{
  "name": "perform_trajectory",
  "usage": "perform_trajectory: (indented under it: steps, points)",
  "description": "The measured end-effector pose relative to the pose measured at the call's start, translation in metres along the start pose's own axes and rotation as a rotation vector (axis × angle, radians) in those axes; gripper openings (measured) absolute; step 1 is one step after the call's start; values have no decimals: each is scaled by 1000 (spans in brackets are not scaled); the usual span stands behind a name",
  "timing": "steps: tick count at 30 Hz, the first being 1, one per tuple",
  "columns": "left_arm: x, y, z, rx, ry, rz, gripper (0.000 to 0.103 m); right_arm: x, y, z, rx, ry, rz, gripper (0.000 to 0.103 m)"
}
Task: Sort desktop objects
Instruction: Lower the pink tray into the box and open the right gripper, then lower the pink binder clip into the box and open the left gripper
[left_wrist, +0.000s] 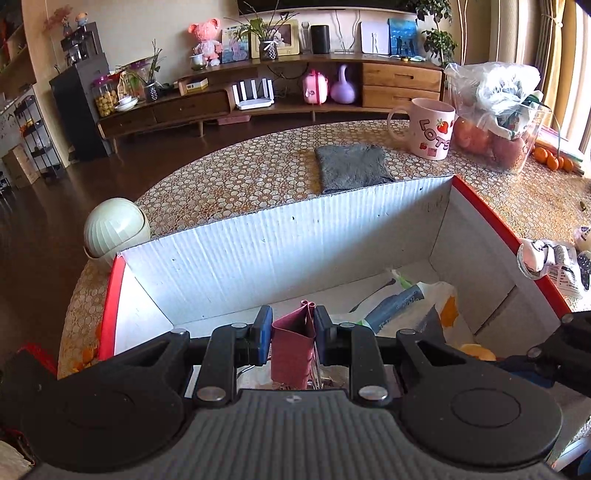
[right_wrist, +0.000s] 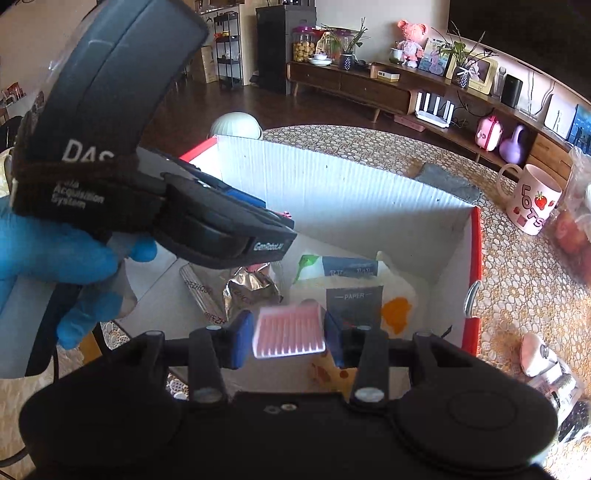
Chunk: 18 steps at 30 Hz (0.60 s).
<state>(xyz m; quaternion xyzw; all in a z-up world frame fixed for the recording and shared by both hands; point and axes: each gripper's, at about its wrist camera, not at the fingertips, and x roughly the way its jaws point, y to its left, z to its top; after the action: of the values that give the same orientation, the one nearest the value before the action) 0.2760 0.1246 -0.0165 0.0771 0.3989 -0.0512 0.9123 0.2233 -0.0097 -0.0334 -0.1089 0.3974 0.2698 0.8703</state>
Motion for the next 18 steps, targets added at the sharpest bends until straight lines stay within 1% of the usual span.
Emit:
perform_trajectory:
  steps: [2, 3, 6, 10, 12, 14, 15, 16, 17, 18]
  points:
    - [2, -1, 1, 4, 10, -1, 23, -1, -2, 1, 10, -2, 4, 53]
    - [2, -2, 1, 5, 14, 2, 23, -2, -3, 0, 12, -3, 7, 54]
    - [1, -3, 0, 2, 15, -1, 23, -6, -5, -1, 19, -15, 5, 56]
    - [-3, -6, -1, -3, 9, -10, 26, -12, -9, -4, 30, -36, 4, 65]
    - [-7, -8, -2, -4, 2, -12, 27, -16, -10, -6, 28, -48, 1, 65]
    - [-12, -10, -3, 2, -8, -5, 31, -21, -12, -8, 38, -54, 5, 66]
    - [-14, -12, -3, 5, -13, 2, 34, -23, -14, -9, 44, -55, 8, 67]
    - [-16, -12, -3, 5, -21, 11, 53, -27, -16, -10, 50, -59, 13, 68]
    - [-19, -13, -4, 3, -37, 18, 74, -30, -17, -11, 54, -63, 15, 70]
    - [-23, -13, -4, 1, -56, 25, 79, -33, -18, -12, 58, -69, 16, 71]
